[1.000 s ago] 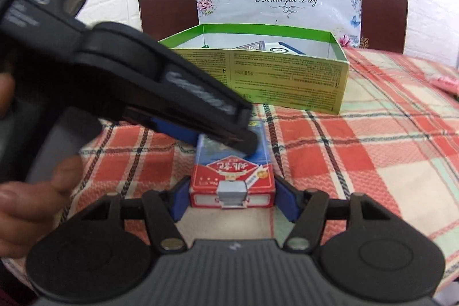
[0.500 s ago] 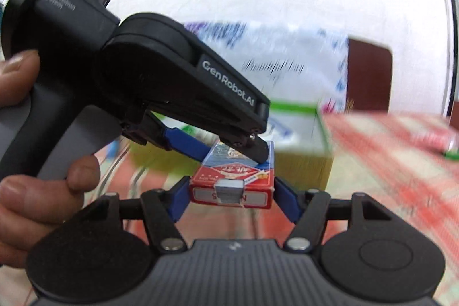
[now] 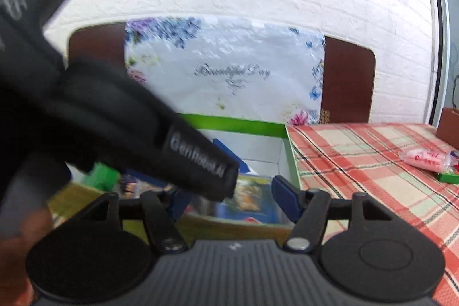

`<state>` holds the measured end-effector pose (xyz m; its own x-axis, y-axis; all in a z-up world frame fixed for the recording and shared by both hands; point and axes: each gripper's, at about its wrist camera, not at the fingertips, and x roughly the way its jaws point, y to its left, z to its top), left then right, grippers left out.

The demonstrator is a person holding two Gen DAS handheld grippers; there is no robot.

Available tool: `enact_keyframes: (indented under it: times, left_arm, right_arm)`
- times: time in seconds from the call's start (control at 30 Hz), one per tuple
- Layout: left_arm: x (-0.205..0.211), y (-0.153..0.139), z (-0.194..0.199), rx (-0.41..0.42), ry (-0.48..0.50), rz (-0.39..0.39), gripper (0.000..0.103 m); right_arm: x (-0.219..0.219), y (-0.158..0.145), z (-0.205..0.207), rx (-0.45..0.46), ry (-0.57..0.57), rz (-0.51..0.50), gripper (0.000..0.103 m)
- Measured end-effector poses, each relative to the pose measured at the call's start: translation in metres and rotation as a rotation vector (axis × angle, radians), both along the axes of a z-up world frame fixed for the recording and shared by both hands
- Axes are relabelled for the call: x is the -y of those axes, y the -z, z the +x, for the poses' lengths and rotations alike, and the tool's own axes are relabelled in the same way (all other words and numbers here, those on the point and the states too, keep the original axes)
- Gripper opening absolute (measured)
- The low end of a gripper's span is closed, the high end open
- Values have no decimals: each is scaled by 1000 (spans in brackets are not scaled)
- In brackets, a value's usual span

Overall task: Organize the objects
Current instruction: 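Lower the card deck into the green box and open the left gripper, then move the left gripper to the black marker with blue cap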

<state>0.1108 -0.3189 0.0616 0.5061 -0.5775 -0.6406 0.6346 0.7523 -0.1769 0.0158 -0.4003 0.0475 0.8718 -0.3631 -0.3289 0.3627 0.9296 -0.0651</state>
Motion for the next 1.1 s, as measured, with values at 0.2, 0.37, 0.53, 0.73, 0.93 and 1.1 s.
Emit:
enact_keyframes:
  times: [0.2, 0.37, 0.53, 0.73, 0.93, 1.1]
  left_arm:
    - [-27, -8, -36, 126, -30, 31, 57]
    - [-51, -8, -56, 196, -83, 104, 57]
    - [-82, 10, -57, 151, -161, 160, 57]
    - [-123, 32, -55, 132, -253, 248, 57]
    - [-165, 43, -49, 97, -337, 259, 58]
    - [-196, 43, -45, 98, -392, 255, 59]
  right_arm:
    - [-34, 3, -34, 29, -7, 18, 65]
    - [-47, 11, -48, -67, -29, 93, 69]
    - [-41, 30, -36, -171, -31, 186, 68]
    - [-58, 37, -28, -246, -65, 193, 67]
    - [-89, 36, -16, -263, -136, 165, 66]
    - [-125, 36, -7, -280, -228, 134, 66]
